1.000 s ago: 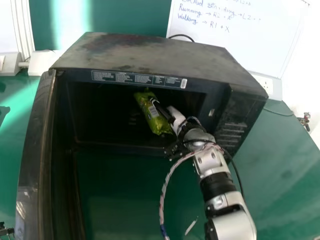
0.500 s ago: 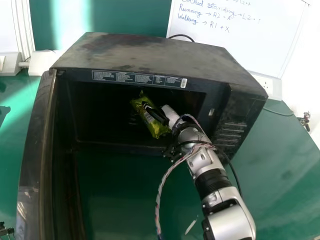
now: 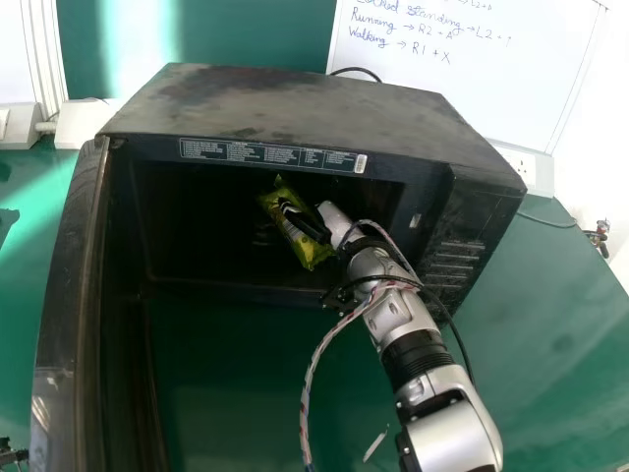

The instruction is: Put biscuit inside oven

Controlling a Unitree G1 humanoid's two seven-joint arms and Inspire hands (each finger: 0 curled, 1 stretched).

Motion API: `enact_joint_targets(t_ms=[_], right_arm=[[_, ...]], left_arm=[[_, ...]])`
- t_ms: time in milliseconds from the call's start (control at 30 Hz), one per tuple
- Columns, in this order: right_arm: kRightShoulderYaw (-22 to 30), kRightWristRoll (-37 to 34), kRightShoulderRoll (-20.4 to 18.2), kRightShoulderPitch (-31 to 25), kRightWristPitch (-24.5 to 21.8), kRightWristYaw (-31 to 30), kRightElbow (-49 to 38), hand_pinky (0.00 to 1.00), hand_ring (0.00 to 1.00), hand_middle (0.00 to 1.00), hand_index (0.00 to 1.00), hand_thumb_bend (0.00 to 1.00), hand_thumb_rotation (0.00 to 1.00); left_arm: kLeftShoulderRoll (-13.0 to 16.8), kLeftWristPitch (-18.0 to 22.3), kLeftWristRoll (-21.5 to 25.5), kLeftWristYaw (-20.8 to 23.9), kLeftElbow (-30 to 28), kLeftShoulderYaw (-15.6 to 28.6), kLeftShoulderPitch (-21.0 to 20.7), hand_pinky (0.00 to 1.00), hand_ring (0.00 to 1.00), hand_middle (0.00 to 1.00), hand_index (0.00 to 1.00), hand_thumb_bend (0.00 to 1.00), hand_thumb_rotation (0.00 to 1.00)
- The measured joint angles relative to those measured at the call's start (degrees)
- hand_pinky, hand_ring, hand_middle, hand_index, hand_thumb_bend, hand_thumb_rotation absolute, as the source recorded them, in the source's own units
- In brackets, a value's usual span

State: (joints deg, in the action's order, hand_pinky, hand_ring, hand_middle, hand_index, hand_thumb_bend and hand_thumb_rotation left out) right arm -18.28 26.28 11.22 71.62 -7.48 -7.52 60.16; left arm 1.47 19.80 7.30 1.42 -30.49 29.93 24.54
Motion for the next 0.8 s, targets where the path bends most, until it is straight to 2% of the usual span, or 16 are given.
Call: enact_joint_targets(t_ms=[33,67,167,467,533,633,700,800], right_arm=[[-0.1,0.1,0.0,0.0,0.0,0.2,0.0,0.31,0.38,0.44,0.48,0.51,0.17],[-0.2,0.4,0.0,0.0,0.0,0.4,0.0,0.32,0.39,0.46,0.5,0.64,0.3],[-0.3,1.1,0.0,0.0,0.0,1.1,0.0,0.33,0.41,0.48,0.52,0.72,0.4],[-1.3,2.7,0.0,0.0,0.3,3.1,-0.3,0.37,0.42,0.49,0.58,0.77,0.49],[-1.9,3.5,0.0,0.0,0.2,3.6,-0.4,0.38,0.44,0.49,0.58,0.79,0.52],[-2.7,4.5,0.0,0.0,0.2,4.6,-0.6,0.4,0.47,0.5,0.53,0.83,0.54],[-3.4,5.2,0.0,0.0,0.2,5.1,-0.8,0.42,0.5,0.53,0.54,0.86,0.56],[-4.6,6.6,0.0,0.0,0.1,6.2,-0.8,0.4,0.49,0.54,0.55,0.88,0.58]], left_arm=[[0.0,0.0,-0.1,0.0,-0.1,0.0,0.0,0.97,0.92,0.91,0.97,0.93,1.0],[-0.1,0.0,-0.3,0.1,-0.2,0.0,0.1,0.97,0.92,0.91,0.97,0.93,1.0],[-0.2,0.0,-0.4,0.0,-0.3,0.0,0.1,0.98,0.93,0.91,0.98,0.92,1.0],[-0.6,0.0,-0.5,0.1,-0.3,0.0,0.2,0.97,0.92,0.91,0.97,0.92,1.0],[-0.8,0.0,-0.6,0.1,-0.4,0.0,0.2,0.98,0.92,0.9,0.97,0.91,1.0],[-0.9,0.0,-1.1,0.1,-0.4,0.0,0.2,0.98,0.92,0.9,0.97,0.92,1.0],[-0.8,0.0,-1.2,0.0,-0.4,0.0,0.2,0.98,0.93,0.91,0.98,0.93,1.0],[-0.8,0.0,-1.2,0.0,-0.4,0.0,0.2,0.98,0.93,0.91,0.97,0.93,1.0]])
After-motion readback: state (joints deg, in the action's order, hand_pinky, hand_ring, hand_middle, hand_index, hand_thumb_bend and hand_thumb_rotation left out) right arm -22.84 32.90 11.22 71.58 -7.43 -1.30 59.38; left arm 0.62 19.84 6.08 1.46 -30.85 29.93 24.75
